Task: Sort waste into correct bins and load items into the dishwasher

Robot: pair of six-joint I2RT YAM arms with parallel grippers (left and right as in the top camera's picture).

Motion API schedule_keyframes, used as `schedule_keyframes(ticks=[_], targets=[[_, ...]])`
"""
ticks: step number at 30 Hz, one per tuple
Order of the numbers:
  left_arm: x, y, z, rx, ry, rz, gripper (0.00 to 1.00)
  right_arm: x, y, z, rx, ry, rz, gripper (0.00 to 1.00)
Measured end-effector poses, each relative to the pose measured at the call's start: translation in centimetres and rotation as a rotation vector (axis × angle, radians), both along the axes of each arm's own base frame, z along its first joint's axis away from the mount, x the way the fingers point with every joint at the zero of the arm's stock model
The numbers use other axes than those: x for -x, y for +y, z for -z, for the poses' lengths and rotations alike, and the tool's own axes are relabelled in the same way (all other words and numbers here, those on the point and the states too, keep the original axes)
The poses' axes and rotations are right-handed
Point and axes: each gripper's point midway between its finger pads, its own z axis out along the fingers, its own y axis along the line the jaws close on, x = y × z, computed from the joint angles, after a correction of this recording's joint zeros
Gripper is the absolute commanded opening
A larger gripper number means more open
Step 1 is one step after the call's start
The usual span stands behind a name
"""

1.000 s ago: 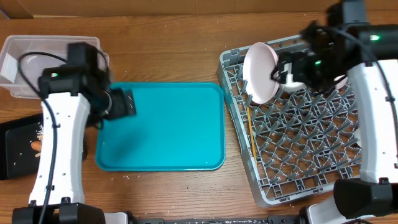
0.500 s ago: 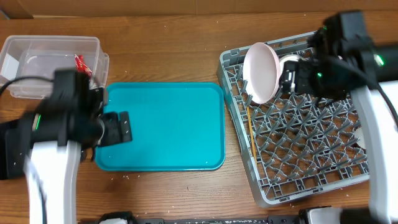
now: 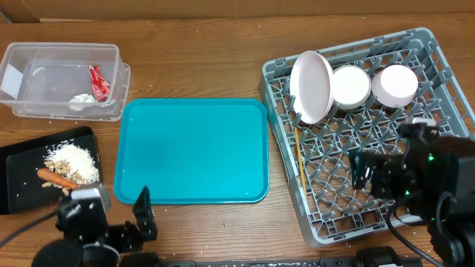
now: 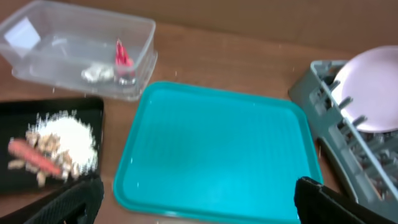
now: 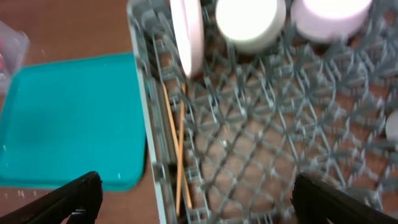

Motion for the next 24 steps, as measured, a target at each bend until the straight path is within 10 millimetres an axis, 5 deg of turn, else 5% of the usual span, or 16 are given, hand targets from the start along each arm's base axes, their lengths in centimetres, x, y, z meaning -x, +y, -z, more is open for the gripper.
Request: schedule_keyframes(ticks=[5,19,24], targets=[[1.6,-0.1,2.3,0.01,0.104,-0.002,1.0,1.1,-0.1,1.0,0.007,0.059,0.001,1.0],[1.6,-0.1,2.4,0.014,0.107,-0.004,1.0,1.3,-0.3,0.8,0.01,0.046,0.006,1.0],[1.6,-0.1,2.4,0.014,0.107,-0.004,1.0,1.4,-0.8,-0.8,-0.006,-0.121,0.032,1.0]])
